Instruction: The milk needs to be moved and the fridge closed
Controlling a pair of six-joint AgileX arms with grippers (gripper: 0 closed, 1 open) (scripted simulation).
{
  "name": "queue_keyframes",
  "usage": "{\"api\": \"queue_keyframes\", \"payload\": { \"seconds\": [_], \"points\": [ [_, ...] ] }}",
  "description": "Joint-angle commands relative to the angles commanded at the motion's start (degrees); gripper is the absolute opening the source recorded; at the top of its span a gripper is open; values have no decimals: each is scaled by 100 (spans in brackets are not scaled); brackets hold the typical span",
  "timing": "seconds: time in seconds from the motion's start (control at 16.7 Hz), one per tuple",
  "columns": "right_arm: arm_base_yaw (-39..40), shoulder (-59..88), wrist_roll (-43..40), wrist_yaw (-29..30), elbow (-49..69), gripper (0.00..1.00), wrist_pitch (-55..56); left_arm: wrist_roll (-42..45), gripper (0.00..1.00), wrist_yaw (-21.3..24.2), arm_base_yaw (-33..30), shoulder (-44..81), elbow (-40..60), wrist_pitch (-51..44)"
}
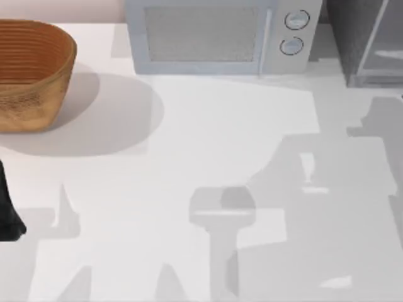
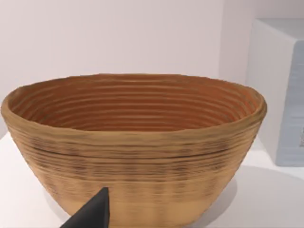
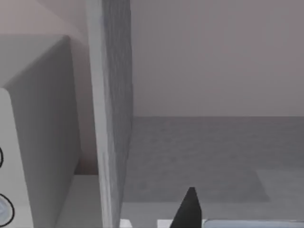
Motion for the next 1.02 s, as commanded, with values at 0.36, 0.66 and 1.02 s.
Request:
{"api": "queue_keyframes", "payload": {
  "seconds": [0.36, 0.66, 1.02],
  "points": [
    [-419, 2221, -62, -455, 2445, 0, -241, 0, 100, 0, 0, 0, 0, 0],
    [-846, 3599, -68, -827, 4057, 0, -498, 0, 100, 0, 0, 0, 0, 0],
    [-961, 3810, -56, -939, 4281, 0, -600, 0, 100, 0, 0, 0, 0, 0]
  ]
}}
